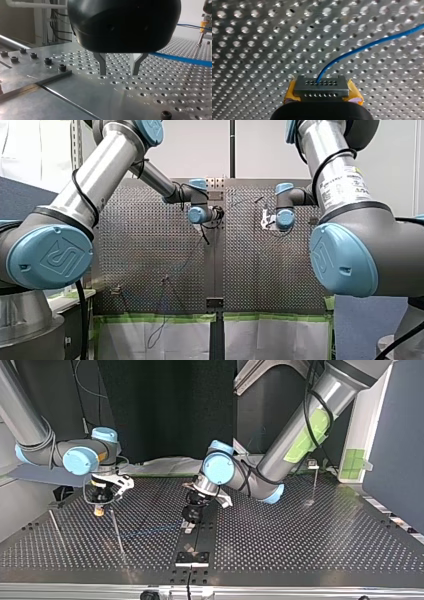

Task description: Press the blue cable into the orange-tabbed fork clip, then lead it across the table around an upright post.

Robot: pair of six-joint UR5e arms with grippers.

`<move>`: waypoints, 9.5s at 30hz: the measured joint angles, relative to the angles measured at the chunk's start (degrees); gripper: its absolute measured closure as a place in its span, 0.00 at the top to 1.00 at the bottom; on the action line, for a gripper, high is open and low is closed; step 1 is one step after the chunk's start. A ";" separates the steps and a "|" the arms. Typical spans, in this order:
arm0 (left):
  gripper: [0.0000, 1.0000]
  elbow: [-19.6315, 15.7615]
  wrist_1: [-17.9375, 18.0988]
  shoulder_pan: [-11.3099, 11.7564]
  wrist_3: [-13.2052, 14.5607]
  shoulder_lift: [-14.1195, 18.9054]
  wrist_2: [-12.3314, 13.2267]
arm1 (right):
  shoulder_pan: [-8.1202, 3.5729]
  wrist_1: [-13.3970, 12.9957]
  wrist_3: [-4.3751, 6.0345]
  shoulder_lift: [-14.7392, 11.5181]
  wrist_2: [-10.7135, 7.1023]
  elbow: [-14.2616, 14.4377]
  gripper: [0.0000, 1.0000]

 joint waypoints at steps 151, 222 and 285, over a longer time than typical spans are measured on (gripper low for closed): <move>0.56 -27.78 8.68 11.67 8.32 -8.24 -11.22 | -0.01 -6.09 0.53 4.08 -0.17 4.52 0.00; 0.56 -25.66 7.55 10.19 6.56 -8.25 -16.15 | -5.63 -10.66 -1.55 16.59 2.82 7.16 0.00; 0.56 -25.67 6.87 10.55 6.56 -8.26 -16.20 | -7.50 -14.33 -1.03 22.85 3.09 7.44 0.00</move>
